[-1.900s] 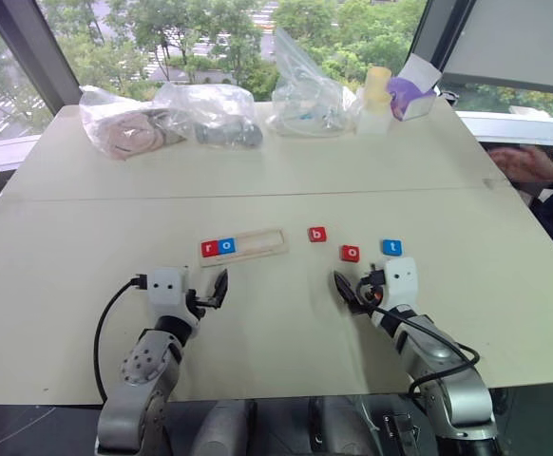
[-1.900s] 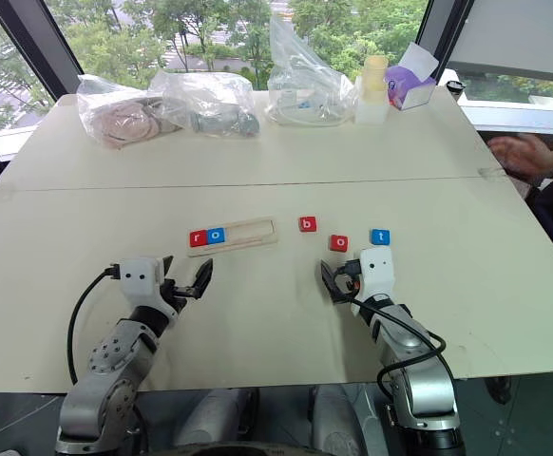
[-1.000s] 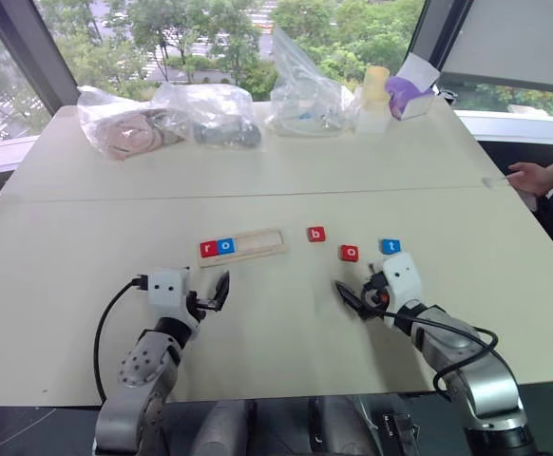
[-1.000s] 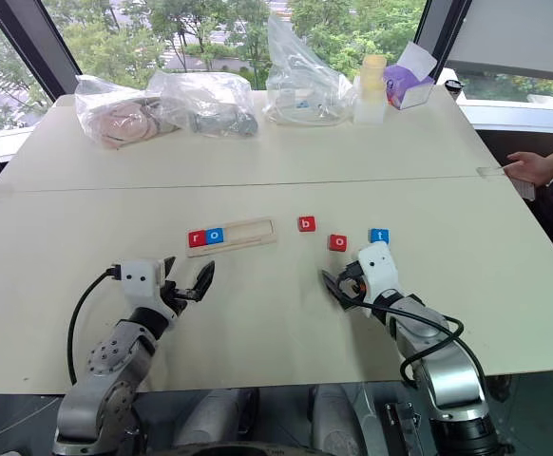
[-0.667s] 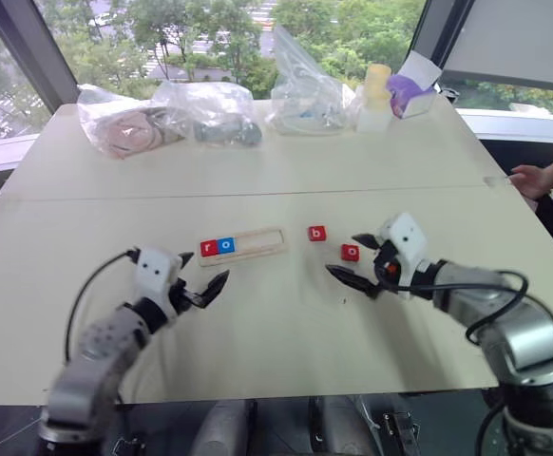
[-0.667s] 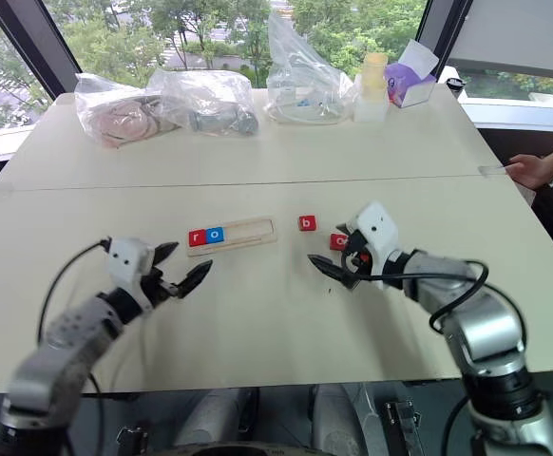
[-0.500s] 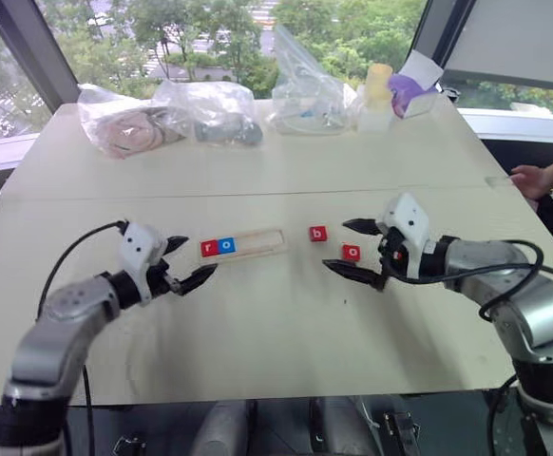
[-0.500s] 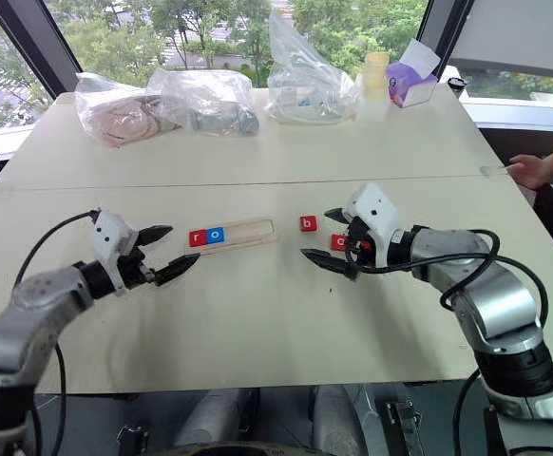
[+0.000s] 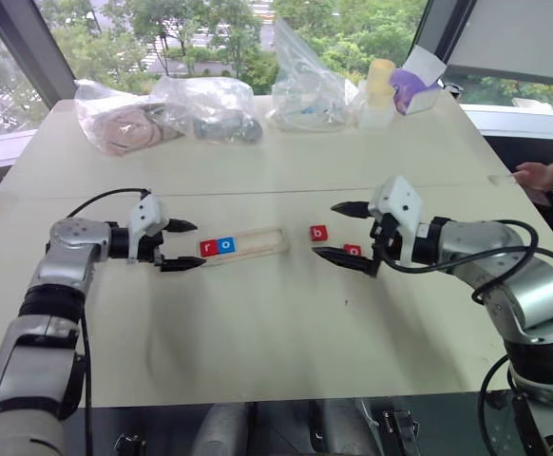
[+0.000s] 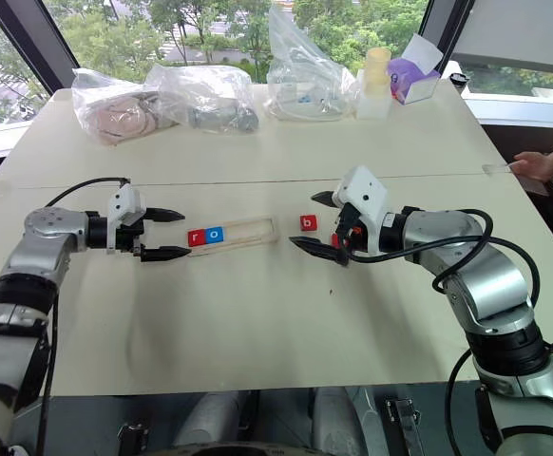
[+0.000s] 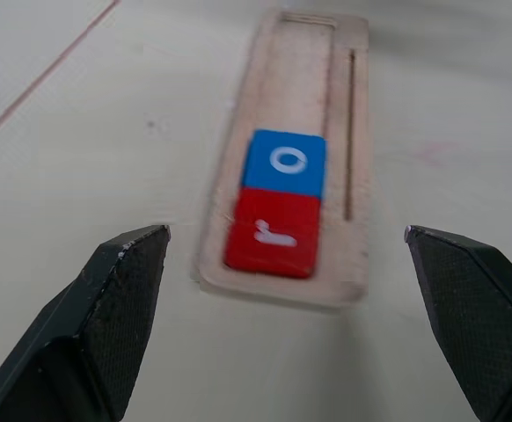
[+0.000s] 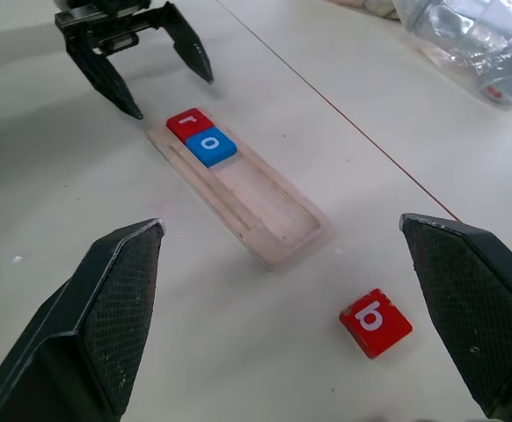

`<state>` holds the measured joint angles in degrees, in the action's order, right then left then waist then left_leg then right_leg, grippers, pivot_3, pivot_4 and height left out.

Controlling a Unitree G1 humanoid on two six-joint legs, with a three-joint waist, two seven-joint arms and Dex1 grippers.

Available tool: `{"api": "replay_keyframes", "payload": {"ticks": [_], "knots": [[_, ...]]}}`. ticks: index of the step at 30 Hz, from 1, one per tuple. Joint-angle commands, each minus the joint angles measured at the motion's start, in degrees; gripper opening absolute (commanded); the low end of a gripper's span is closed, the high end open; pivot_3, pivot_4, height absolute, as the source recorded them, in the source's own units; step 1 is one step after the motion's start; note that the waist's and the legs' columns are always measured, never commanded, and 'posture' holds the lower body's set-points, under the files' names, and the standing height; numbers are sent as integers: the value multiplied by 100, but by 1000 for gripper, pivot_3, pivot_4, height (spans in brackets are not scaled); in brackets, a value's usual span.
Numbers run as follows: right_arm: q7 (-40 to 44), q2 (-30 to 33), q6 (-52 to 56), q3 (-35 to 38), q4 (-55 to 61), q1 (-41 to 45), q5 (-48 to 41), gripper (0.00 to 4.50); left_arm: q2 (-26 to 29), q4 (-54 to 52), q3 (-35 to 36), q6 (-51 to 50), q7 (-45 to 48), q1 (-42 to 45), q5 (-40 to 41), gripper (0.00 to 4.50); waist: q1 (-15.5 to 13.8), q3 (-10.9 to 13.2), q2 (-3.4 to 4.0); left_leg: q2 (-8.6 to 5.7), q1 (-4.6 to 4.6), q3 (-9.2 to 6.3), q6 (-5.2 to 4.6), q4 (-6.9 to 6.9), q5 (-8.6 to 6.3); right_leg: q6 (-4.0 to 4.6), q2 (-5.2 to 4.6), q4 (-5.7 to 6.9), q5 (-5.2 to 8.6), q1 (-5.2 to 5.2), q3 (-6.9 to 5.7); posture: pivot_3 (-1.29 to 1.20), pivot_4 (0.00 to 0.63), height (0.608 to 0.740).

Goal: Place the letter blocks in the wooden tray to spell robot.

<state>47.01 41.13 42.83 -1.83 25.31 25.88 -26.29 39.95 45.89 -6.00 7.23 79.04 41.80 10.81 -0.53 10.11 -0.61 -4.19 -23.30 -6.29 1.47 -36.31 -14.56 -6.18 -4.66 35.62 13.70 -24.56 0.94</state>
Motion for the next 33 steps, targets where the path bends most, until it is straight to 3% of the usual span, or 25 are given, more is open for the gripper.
{"api": "replay_keyframes", "payload": {"ticks": [1,10,28,31,32,33], "knots": [[-170,8,117,232,414,-81,-163,4443,-130,775,-57,574,174,461,-317,4500,10,0,0,-2,-2,1,1,-4,1,0,0,9,0,-4,1,0,150,740],[-386,79,331,308,670,-166,-332,4443,-443,1987,-172,1025,212,1131,-882,4500,35,2,-2,-2,-5,0,-5,-59,-2,-2,8,56,0,1,-1,0,150,740],[-528,250,487,311,853,-177,-474,4443,-538,2521,-351,978,165,1053,-1526,4500,38,-5,4,-2,4,-1,-6,-84,-2,-11,10,63,-6,19,-1,0,150,740],[-545,271,506,302,868,-171,-494,4500,-541,2522,-360,985,195,1016,-1553,3651,57,-6,3,-2,8,0,-6,-84,-2,-11,10,66,-6,21,0,0,150,740],[-550,276,511,299,869,-166,-499,4500,-542,2518,-367,992,215,1004,-1561,3162,73,-7,4,-2,8,0,-6,-84,-2,-11,10,67,-6,21,0,0,150,740],[-555,279,514,296,867,-162,-505,4500,-544,2514,-370,998,226,997,-1564,3114,100,-7,4,-2,8,0,-6,-84,-2,-11,10,67,-6,21,0,0,150,740]]}}
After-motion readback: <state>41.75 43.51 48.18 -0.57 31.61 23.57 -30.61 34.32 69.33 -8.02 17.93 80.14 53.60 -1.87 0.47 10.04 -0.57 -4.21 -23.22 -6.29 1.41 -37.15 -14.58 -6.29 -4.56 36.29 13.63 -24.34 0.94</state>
